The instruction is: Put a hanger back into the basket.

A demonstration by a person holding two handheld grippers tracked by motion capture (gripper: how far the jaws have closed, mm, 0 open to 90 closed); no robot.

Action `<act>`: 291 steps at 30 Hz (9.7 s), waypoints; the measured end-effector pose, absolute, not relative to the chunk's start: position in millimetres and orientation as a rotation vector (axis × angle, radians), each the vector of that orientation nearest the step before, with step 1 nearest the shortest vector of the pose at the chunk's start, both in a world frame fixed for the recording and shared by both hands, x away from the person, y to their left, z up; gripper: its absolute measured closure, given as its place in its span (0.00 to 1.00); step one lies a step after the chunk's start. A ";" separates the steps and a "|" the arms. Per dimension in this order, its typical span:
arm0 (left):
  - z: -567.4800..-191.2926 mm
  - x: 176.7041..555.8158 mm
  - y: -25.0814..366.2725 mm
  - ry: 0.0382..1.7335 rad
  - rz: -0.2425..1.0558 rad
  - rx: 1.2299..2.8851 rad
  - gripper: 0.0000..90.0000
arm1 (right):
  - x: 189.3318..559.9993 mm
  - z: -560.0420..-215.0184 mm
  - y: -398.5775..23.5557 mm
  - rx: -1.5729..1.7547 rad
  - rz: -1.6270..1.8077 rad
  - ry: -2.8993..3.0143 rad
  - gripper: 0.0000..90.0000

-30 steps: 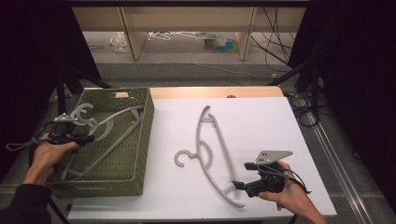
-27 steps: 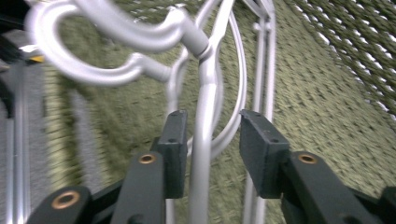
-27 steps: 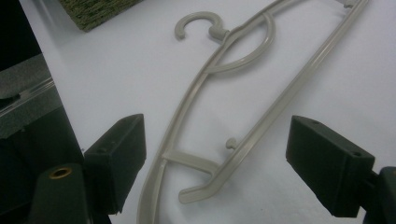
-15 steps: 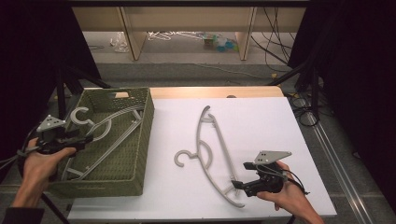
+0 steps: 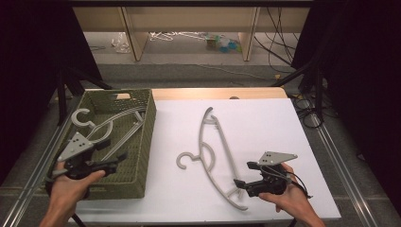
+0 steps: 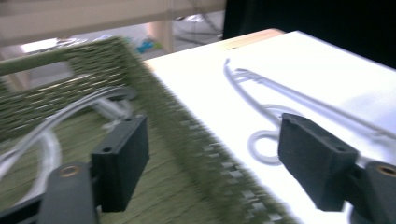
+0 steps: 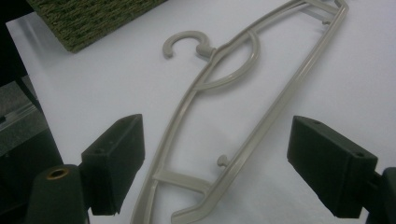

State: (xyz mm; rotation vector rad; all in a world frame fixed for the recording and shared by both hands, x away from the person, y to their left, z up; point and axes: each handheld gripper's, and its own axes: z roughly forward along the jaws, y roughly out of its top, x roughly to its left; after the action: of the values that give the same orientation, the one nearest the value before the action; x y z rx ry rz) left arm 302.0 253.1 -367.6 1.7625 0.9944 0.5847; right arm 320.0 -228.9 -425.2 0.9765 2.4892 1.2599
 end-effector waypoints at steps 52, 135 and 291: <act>-437.5 258.5 175.9 0.712 0.545 1.875 0.19 | 338.0 -460.0 -147.5 0.966 0.934 2.657 0.36; -435.3 307.8 110.2 0.409 0.565 2.273 0.43 | 332.8 -409.6 -186.7 0.519 0.916 3.058 0.90; -348.3 398.4 383.7 1.155 0.478 2.118 0.88 | 312.5 -417.4 -233.2 0.890 1.184 2.560 0.24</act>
State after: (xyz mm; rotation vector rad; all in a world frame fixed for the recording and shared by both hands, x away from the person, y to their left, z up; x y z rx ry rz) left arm 398.4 383.7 -348.3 2.1182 1.1551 0.4779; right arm 312.5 -233.2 -417.4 0.8897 2.5601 1.1836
